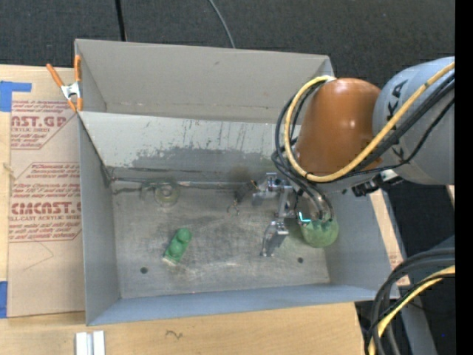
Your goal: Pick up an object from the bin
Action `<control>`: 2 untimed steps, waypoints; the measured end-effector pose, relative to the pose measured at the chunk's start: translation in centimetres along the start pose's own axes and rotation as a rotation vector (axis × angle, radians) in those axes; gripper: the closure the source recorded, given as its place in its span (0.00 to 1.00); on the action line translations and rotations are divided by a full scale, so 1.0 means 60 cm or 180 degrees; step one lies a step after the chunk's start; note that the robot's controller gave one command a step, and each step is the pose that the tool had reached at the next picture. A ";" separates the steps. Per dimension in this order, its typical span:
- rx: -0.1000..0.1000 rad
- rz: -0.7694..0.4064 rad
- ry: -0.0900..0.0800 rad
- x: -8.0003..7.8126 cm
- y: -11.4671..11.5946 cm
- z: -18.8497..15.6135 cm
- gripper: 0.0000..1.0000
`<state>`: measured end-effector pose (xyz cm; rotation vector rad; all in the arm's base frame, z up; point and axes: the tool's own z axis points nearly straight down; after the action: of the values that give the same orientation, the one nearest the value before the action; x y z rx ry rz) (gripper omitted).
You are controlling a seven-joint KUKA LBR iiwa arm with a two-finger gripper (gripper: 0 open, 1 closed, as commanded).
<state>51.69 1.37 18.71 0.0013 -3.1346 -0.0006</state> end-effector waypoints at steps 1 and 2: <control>0.0001 -0.0280 -0.0040 0.020 0.123 0.196 0.00; -0.0007 -0.0414 -0.0040 0.015 0.274 0.192 0.00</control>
Offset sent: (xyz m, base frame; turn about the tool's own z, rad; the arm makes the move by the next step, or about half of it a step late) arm -0.0145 0.0721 -0.1171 -0.0851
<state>50.68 17.83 7.21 0.2060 -3.1405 -0.0048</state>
